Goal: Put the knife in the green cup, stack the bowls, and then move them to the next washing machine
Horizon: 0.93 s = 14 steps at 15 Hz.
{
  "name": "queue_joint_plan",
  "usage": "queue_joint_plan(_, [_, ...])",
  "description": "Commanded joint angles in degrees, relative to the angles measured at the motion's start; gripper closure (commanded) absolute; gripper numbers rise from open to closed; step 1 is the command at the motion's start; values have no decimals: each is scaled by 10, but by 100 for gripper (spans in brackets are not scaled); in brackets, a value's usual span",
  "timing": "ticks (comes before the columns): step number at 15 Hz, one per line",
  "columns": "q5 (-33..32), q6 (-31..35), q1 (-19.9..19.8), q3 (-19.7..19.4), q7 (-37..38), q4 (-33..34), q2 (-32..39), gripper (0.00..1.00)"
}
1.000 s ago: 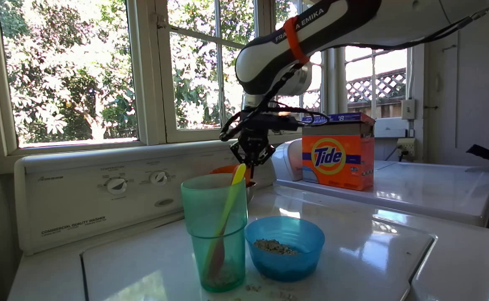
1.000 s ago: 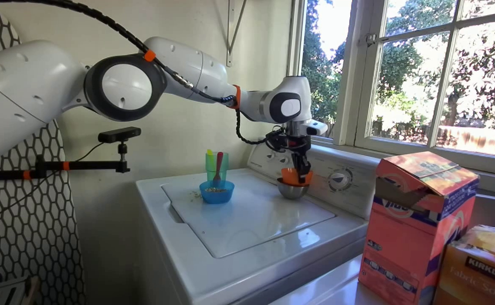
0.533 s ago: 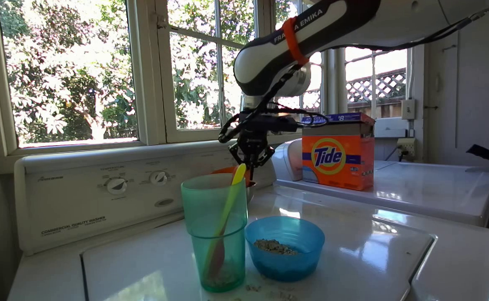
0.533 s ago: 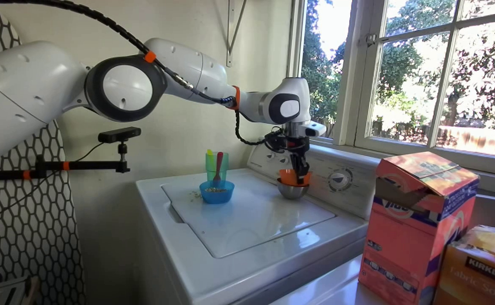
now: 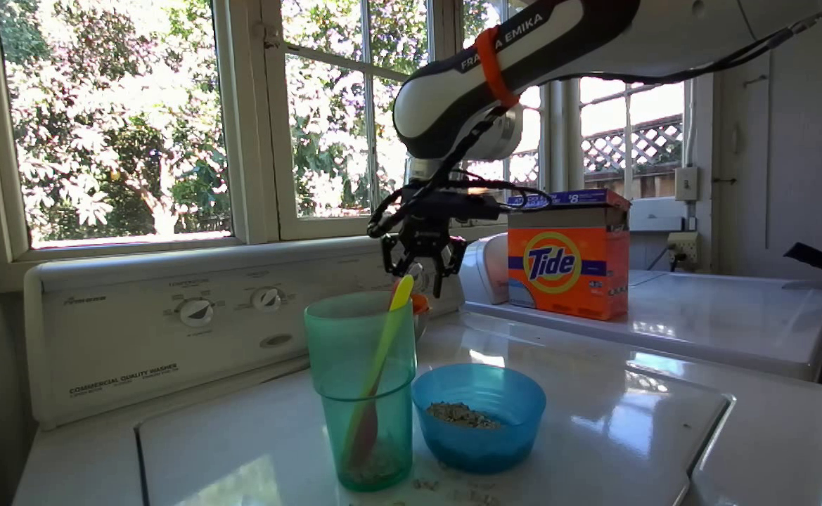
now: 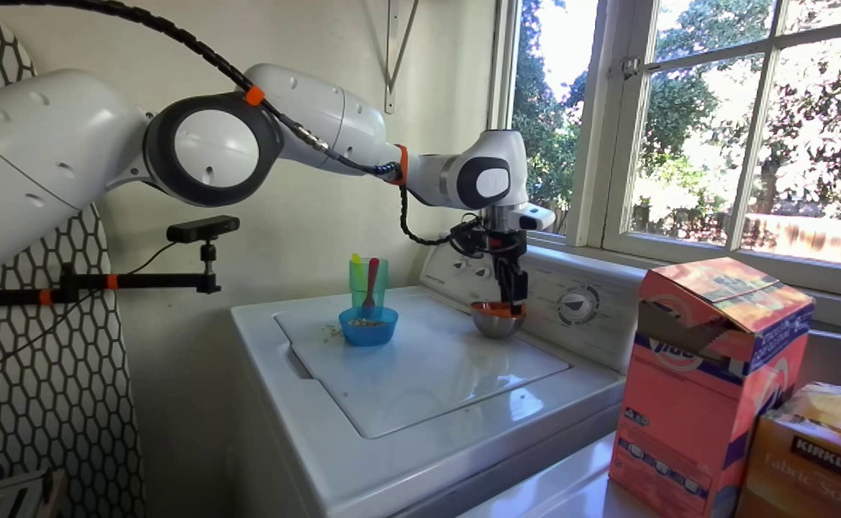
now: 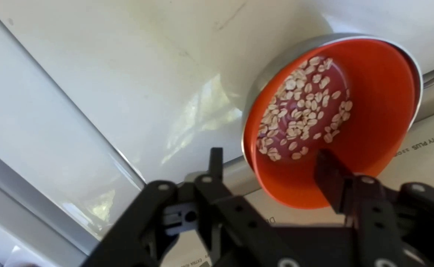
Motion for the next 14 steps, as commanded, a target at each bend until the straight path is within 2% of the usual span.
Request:
queue_joint_plan(1, [-1, -26, -1, -2, 3, 5, -2, 4])
queue_joint_plan(2, [0, -30, -1, -2, 4, 4, -1, 0])
queue_joint_plan(10, [7, -66, 1, -4, 101, -13, 6, 0])
queue_joint_plan(11, [9, -69, 0, -2, 108, -14, 6, 25])
queue_joint_plan(12, [11, -69, 0, 0, 113, -15, 7, 26])
queue_joint_plan(14, [7, -70, -3, 6, 123, -14, 7, 42])
